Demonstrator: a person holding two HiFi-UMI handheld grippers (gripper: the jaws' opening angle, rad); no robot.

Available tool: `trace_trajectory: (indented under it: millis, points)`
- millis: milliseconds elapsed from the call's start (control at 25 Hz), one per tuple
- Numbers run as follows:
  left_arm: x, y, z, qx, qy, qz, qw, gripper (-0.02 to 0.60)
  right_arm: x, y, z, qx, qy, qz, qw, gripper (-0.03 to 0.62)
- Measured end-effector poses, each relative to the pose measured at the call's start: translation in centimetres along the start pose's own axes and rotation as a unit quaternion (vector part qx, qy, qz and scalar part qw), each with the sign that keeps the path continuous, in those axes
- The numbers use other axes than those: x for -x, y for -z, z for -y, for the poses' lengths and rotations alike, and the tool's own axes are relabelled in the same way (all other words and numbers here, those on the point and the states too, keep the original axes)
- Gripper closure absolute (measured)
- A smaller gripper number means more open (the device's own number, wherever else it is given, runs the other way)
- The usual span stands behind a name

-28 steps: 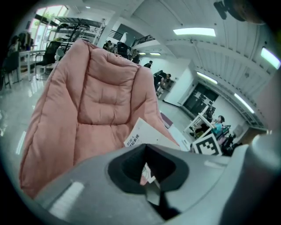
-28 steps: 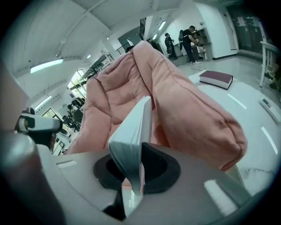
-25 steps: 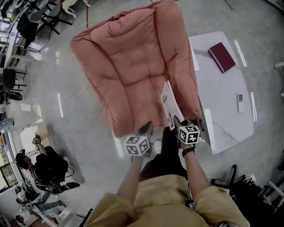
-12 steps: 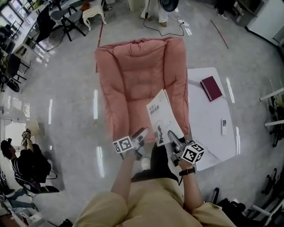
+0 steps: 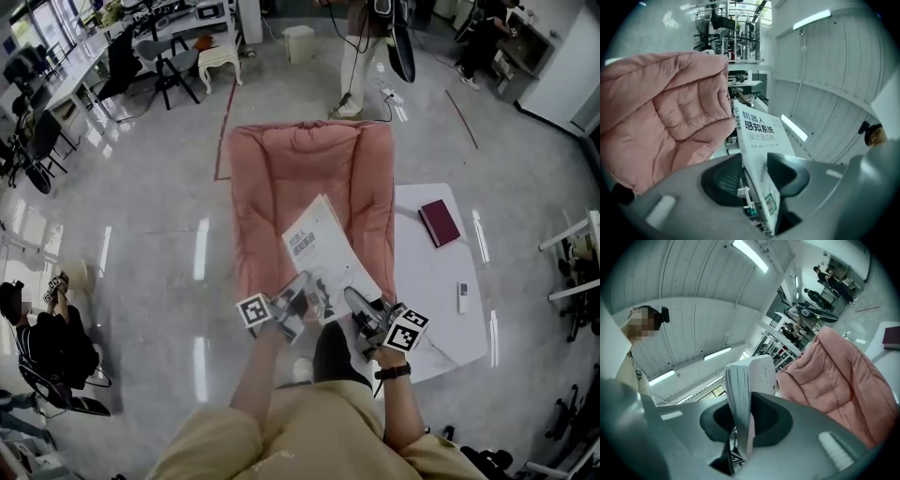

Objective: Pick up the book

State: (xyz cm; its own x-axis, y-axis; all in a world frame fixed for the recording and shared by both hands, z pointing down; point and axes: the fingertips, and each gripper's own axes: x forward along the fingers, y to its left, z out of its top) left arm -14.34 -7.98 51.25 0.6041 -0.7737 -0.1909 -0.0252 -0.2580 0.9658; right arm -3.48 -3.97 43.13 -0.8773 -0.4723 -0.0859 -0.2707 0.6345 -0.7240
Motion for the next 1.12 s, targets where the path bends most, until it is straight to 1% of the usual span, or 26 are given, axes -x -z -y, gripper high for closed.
trace_trajectory:
  millis: [40,120,200,320,400,440,480,560,600,680,840,880,920,1000,1120]
  points:
    - [0.2,-0.2,0.7,-0.004,0.0,0.012,0.9999,0.448,0.0,-0.4,-0.4,0.001,-0.005,0.003,1.0,0.543]
    - [0.7,-0.7,2.5,-0.013,0.003,0.031,0.9994,0.468,0.1,-1.0,-1.4,0.006,-0.016,0.009,1.0,0.543]
    - [1.4,-1.4,4.7,-0.032,0.006,0.04,0.9987,0.482,0.0,-1.6,-2.7,0.016,-0.025,0.014,0.999,0.545]
    - [2.5,-2.9,8.7,-0.084,0.003,0.053,0.9951,0.495,-0.5,-2.9,-4.8,0.039,-0.027,0.029,0.998,0.545]
    - [3.2,-4.0,11.5,-0.126,-0.006,0.069,0.9895,0.503,-1.1,-3.7,-6.3,0.06,-0.023,0.041,0.997,0.543]
    - [3.6,-4.5,12.9,-0.156,-0.012,0.075,0.9849,0.508,-1.4,-4.0,-7.0,0.075,-0.018,0.045,0.996,0.542]
    - [3.9,-4.9,14.4,-0.191,-0.015,0.078,0.9784,0.512,-1.8,-4.1,-7.7,0.093,-0.012,0.047,0.994,0.54]
    - [4.4,-5.3,17.3,-0.259,-0.011,0.079,0.9625,0.519,-2.3,-3.9,-8.9,0.132,0.005,0.048,0.99,0.542]
    - [4.7,-5.4,18.4,-0.281,-0.009,0.08,0.9562,0.522,-2.4,-3.8,-9.5,0.146,0.014,0.05,0.988,0.54]
    - [5.4,-5.4,20.1,-0.302,-0.005,0.085,0.9494,0.526,-2.5,-3.6,-10.6,0.158,0.019,0.059,0.985,0.54]
    - [6.3,-5.2,22.6,-0.317,0.01,0.097,0.9434,0.531,-2.4,-3.6,-12.1,0.168,0.011,0.068,0.983,0.54]
    - [6.4,-5.1,22.9,-0.324,0.014,0.101,0.9406,0.532,-2.4,-3.6,-12.3,0.171,0.007,0.068,0.983,0.542]
    - [6.4,-4.9,23.2,-0.336,0.014,0.104,0.9361,0.532,-2.3,-3.6,-12.4,0.18,0.008,0.065,0.981,0.541]
    - [6.3,-4.4,23.2,-0.367,0.008,0.106,0.9242,0.531,-1.9,-3.6,-12.5,0.206,0.016,0.059,0.977,0.54]
    - [6.9,-2.8,22.8,-0.408,-0.009,0.1,0.9074,0.528,-0.7,-2.2,-12.6,0.232,0.043,0.052,0.97,0.54]
